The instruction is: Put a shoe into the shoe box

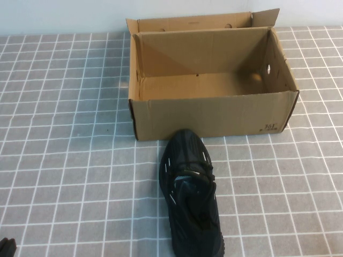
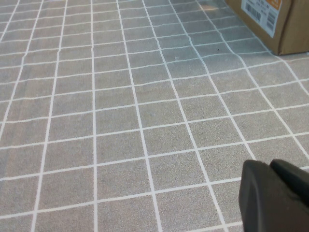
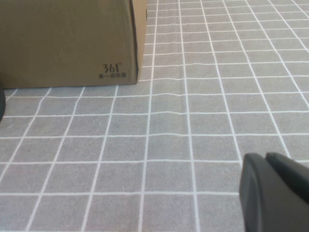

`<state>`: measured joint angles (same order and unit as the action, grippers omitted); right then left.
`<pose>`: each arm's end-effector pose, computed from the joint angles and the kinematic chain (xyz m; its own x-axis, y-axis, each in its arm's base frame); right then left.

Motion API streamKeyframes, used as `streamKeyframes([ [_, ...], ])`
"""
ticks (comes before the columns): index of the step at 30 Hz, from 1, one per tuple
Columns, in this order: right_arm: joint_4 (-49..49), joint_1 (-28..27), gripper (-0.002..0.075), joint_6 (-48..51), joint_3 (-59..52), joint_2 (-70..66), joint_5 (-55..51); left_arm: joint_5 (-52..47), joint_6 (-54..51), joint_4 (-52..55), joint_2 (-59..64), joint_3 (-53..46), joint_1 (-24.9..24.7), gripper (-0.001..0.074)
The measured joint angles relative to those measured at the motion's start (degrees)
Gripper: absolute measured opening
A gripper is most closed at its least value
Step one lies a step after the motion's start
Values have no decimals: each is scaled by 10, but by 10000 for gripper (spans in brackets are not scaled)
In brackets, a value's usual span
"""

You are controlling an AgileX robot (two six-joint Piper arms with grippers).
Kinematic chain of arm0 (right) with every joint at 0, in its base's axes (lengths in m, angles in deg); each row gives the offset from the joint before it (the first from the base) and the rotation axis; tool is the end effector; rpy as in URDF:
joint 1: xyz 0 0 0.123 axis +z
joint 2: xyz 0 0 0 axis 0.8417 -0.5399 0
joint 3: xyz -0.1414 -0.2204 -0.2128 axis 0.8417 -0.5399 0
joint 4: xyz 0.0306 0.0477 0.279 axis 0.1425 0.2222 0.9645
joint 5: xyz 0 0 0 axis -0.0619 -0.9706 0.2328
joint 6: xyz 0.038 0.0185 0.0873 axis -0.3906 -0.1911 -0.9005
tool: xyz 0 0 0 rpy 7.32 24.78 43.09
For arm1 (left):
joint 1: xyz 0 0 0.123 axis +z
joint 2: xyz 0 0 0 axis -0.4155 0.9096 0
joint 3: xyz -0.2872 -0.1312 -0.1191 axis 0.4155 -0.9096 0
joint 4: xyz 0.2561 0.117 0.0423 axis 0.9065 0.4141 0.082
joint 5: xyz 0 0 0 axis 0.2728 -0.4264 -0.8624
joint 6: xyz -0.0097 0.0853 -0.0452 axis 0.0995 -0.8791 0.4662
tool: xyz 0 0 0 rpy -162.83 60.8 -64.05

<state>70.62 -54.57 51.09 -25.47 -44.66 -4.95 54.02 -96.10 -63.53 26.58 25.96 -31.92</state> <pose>0.0391 0.0069 0.1720 -0.2660 0.0736 -0.9612 -0.0750 0.9925 0.0968 0.0378 -0.0072 0.1666 -0.2918 0.1481 -0.9450 0.1839 0.9782 0.0965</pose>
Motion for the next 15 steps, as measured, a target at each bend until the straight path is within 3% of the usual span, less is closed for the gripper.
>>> streamKeyframes([
  [15, 0, 0, -18, 0, 0, 0, 4, 0, 0, 0, 0, 0, 0, -1],
])
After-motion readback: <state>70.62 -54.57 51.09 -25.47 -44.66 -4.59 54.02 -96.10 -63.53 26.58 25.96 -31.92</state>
